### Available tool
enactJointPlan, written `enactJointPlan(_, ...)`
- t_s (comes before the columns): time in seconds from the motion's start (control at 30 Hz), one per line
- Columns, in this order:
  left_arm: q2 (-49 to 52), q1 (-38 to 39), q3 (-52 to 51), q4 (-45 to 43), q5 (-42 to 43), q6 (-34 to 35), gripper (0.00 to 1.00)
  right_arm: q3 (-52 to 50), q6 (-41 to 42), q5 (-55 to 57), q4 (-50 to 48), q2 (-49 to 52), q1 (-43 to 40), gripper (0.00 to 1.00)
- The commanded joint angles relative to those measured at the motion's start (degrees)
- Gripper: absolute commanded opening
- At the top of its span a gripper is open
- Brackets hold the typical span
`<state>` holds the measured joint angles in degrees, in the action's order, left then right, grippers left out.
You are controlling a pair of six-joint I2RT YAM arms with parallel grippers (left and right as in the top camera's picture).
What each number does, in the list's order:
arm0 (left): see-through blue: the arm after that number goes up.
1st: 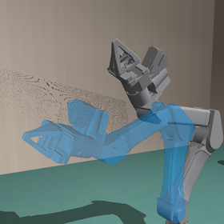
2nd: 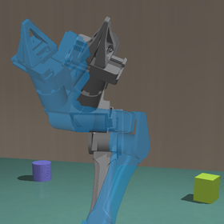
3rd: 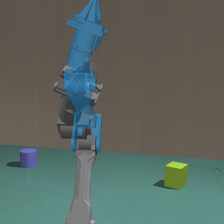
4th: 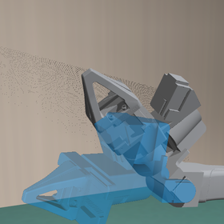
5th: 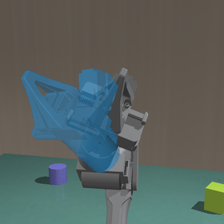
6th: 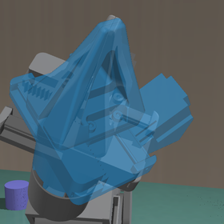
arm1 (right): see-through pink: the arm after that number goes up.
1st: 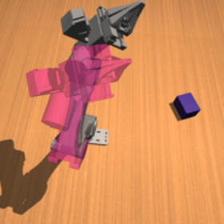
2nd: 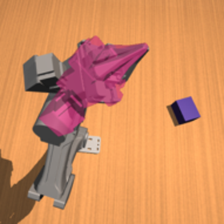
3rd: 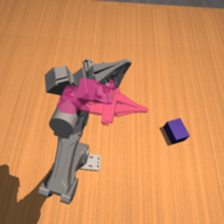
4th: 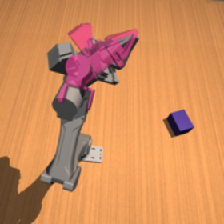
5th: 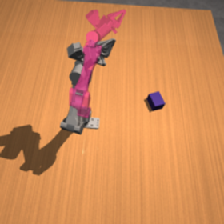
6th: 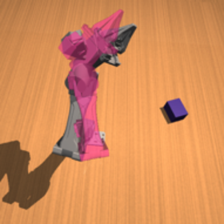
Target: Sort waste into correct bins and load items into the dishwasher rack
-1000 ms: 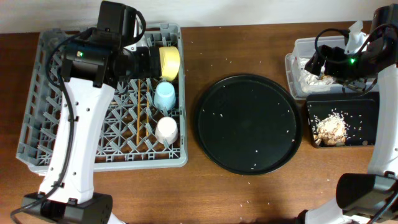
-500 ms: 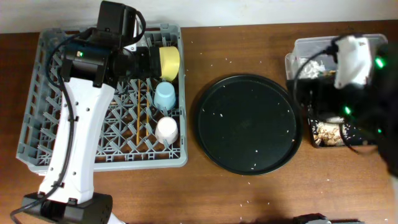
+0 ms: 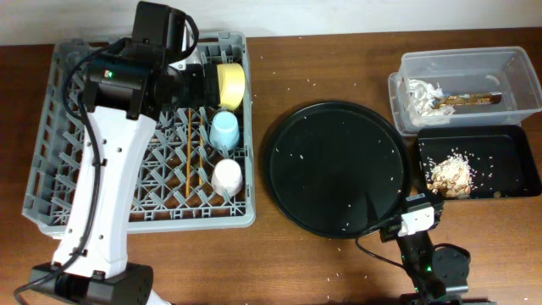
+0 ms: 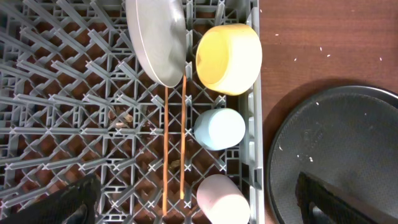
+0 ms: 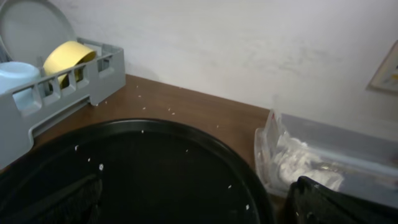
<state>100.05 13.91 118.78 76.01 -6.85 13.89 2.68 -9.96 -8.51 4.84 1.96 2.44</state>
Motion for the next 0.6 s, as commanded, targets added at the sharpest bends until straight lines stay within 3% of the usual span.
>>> enactJointPlan(0.0, -0.4, 0.0, 0.4, -0.2, 0.2, -0.3, 0.99, -2.4, 1.5, -0.5, -1.2, -1.8, -0.2, 0.98)
enactJointPlan(0.57, -0.5, -0.2, 0.2, -0.2, -0.5, -0.3, 0.99, -2.4, 1.5, -0.3, -1.2, -1.8, -0.2, 0.98)
